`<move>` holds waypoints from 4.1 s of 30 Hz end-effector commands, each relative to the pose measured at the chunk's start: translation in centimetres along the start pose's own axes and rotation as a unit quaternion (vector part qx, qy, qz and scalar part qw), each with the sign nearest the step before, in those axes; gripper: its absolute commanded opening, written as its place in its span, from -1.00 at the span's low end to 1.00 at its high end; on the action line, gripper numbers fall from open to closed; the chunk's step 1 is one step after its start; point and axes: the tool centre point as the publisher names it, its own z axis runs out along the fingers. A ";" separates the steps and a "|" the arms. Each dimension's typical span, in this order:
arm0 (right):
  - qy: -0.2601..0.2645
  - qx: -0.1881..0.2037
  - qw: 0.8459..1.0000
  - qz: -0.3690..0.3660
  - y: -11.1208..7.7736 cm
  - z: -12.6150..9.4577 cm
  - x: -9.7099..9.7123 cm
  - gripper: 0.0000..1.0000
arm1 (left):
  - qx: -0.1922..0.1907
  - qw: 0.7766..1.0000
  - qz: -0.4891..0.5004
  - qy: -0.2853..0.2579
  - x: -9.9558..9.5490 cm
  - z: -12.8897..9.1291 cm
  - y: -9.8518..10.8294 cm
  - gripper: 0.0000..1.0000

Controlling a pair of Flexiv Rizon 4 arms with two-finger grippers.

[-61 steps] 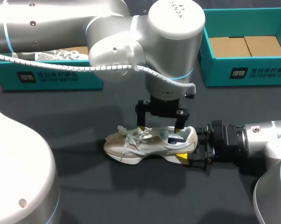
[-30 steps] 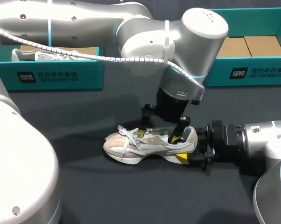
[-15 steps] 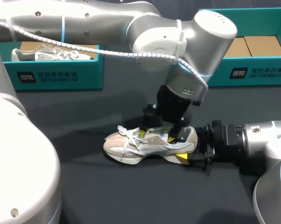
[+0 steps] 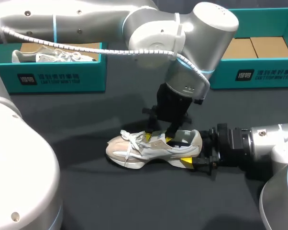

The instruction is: Take the shoe out of the shoebox, open the shoe tongue, remove and reinsert the insole, then place the shoe into the shoebox

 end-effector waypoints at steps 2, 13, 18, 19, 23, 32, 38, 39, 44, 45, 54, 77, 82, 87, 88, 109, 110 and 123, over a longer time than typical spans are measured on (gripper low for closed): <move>0.000 0.003 1.000 0.000 0.0 0.1 0.2 -1.00 | 0.012 1.000 -0.005 0.022 -1.0 -0.1 0.3 -0.22; 0.000 0.003 1.000 0.000 0.0 0.1 0.2 -1.00 | 0.050 0.993 -0.029 0.099 -2.7 -1.0 1.0 -1.00; 0.000 0.003 1.000 0.000 0.0 0.1 0.2 -1.00 | 0.070 0.981 -0.054 0.175 -4.5 -1.1 1.4 -1.00; 0.000 0.003 1.000 0.000 0.0 0.1 0.2 -1.00 | 0.074 0.977 -0.057 0.193 -4.9 -1.1 1.5 -1.00; 0.000 0.003 1.000 0.000 0.0 0.1 0.2 -1.00 | 0.095 0.960 -0.077 0.251 -6.4 -1.0 1.7 -1.00; 0.000 0.003 1.000 0.000 0.0 0.1 0.2 -1.00 | 0.109 0.939 -0.097 0.312 -8.7 0.3 1.7 -1.00; 0.000 0.003 1.000 0.000 0.0 0.1 0.2 -1.00 | 0.095 0.943 -0.099 0.303 -9.3 1.7 0.9 -1.00; 0.000 0.003 1.000 0.000 0.0 0.1 0.2 -1.00 | 0.091 0.944 -0.100 0.301 -9.4 2.0 0.7 -1.00; 0.000 0.003 1.000 0.000 0.0 0.1 0.2 -1.00 | 0.076 0.952 -0.103 0.279 -9.8 3.5 -0.1 -1.00; 0.000 0.003 1.000 0.000 0.0 0.1 0.2 -1.00 | 0.072 0.954 -0.102 0.274 -9.9 3.7 -0.2 -1.00; 0.000 0.003 1.000 0.000 0.0 0.1 0.2 -1.00 | 0.041 0.975 -0.086 0.201 -10.0 5.5 -1.5 -1.00; 0.000 0.003 1.000 0.000 0.0 0.1 0.2 -1.00 | 0.022 0.997 -0.042 0.057 -11.5 5.4 -1.5 -0.15; 0.000 0.003 1.000 0.000 0.0 0.1 0.2 -1.00 | 0.047 0.992 -0.028 0.112 -12.7 2.9 -0.5 -0.11; 0.000 0.003 1.000 0.000 0.0 0.1 0.2 -1.00 | 0.093 0.980 0.004 0.176 -13.3 -0.7 0.5 -0.11; 0.000 0.003 1.000 0.000 0.0 0.1 0.2 -1.00 | 0.104 0.977 0.010 0.186 -13.4 -1.4 0.7 -0.09; 0.000 0.003 1.000 0.000 0.0 0.1 0.2 -1.00 | 0.182 0.832 0.404 0.332 -8.6 -12.2 0.8 -0.03; 0.000 0.003 1.000 0.000 0.0 0.1 0.2 -1.00 | 0.172 0.819 0.436 0.332 -8.0 -12.5 0.7 -0.04; 0.000 0.003 1.000 0.000 0.0 0.1 0.2 -1.00 | 0.171 0.727 0.656 0.108 0.1 -13.6 2.2 -1.00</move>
